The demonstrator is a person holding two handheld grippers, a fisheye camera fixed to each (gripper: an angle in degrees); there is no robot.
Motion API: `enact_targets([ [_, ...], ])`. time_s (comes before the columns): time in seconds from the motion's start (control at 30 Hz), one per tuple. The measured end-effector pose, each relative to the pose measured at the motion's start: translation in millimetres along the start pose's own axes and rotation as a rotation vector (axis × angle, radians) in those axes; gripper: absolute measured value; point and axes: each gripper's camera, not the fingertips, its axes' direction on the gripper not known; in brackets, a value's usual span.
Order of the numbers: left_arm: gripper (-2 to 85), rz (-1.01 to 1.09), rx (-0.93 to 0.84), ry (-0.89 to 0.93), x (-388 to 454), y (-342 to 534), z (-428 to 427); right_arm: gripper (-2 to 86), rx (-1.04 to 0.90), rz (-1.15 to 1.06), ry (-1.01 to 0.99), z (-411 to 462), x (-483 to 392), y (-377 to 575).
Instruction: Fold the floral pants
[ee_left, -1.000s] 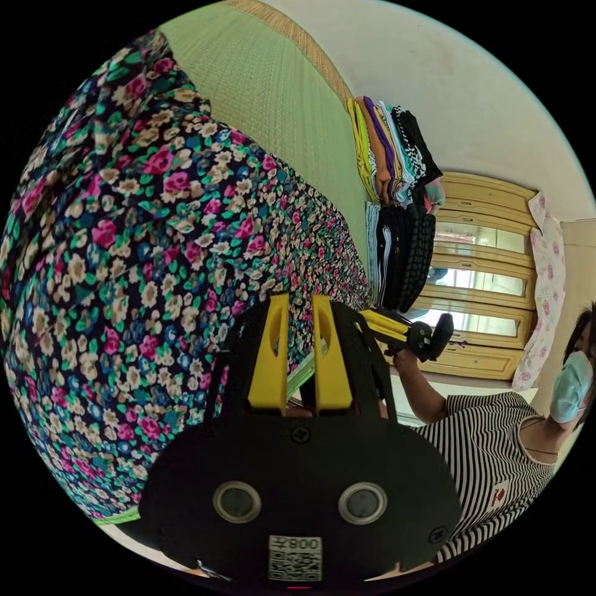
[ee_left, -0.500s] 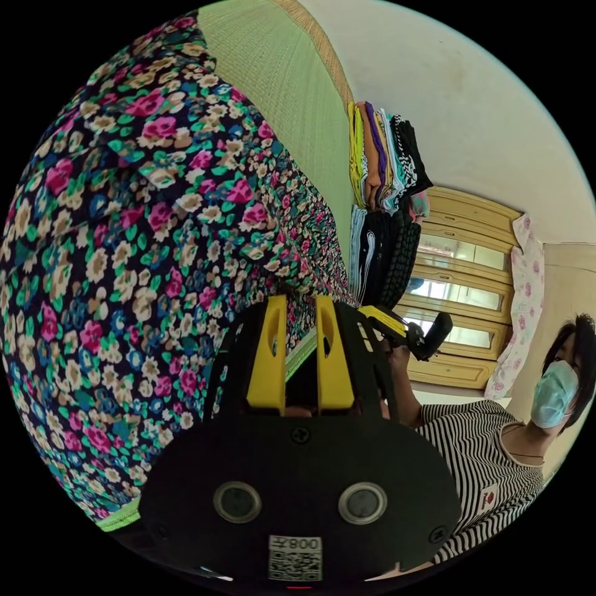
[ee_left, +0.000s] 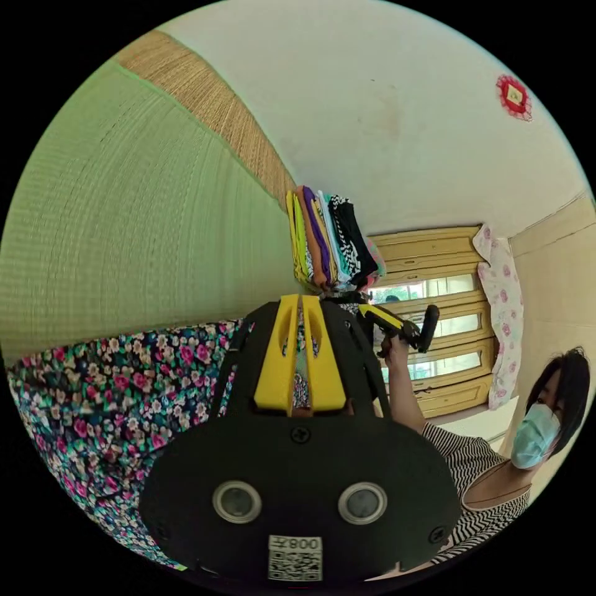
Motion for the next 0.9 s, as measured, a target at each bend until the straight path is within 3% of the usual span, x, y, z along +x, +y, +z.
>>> enact_targets([
  [0.17, 5.1, 0.075, 0.051, -0.101, 6.3, 21.9, -57.5, 6.0, -0.193, 0.094, -0.081, 57.6, 39.2, -75.1],
  [0.3, 6.9, -0.033, 0.139, -0.374, -20.8, 82.5, -142.5, 5.6, -0.095, 0.095, -0.266, 70.3, 13.2, -70.4],
  [0.4, 7.5, -0.184, 0.22, -0.506, -42.9, 119.4, -206.5, 5.6, -0.085, -0.025, -0.389, 86.3, -52.4, -50.3],
  [0.57, 8.2, -0.261, 0.248, -0.68, -50.4, 126.5, -263.5, 5.5, -0.164, -0.247, -0.538, 118.5, -183.4, -28.4],
  [0.77, 8.3, -0.247, 0.228, -0.822, -49.5, 98.8, -283.1, 4.8, -0.209, -0.331, -0.567, 137.6, -254.8, -37.8],
  [0.9, 3.2, -0.247, 0.222, -0.945, -49.5, 95.8, -292.6, 4.4, -0.222, -0.342, -0.562, 146.6, -273.7, -39.9],
])
